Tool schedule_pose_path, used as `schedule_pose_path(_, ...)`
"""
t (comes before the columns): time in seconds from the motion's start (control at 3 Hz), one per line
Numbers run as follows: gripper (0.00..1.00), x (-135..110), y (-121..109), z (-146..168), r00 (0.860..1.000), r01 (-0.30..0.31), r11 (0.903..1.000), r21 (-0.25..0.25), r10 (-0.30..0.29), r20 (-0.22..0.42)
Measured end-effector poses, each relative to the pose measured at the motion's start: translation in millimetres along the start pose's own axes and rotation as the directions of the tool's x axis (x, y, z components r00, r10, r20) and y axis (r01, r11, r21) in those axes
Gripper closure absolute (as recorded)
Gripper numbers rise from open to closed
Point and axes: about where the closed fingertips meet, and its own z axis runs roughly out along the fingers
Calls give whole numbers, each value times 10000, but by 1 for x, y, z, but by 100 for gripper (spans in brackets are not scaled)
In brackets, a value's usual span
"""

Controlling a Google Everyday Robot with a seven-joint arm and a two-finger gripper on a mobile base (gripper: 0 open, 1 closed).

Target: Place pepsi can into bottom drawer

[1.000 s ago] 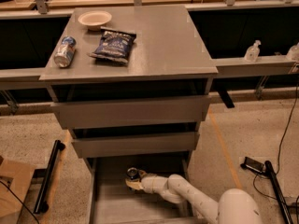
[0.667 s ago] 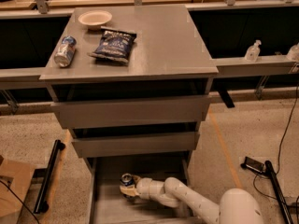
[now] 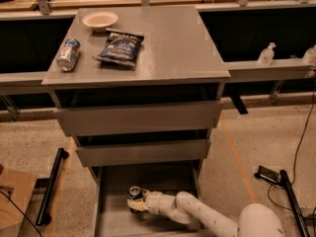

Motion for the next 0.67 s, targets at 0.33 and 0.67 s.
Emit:
schedule_pose_path(0.33, 28, 12, 0, 4, 9997, -245, 9996, 163, 245, 50)
schedule_pose_path(0.67, 5, 20, -7, 8, 9996, -262, 9987, 435, 260, 54)
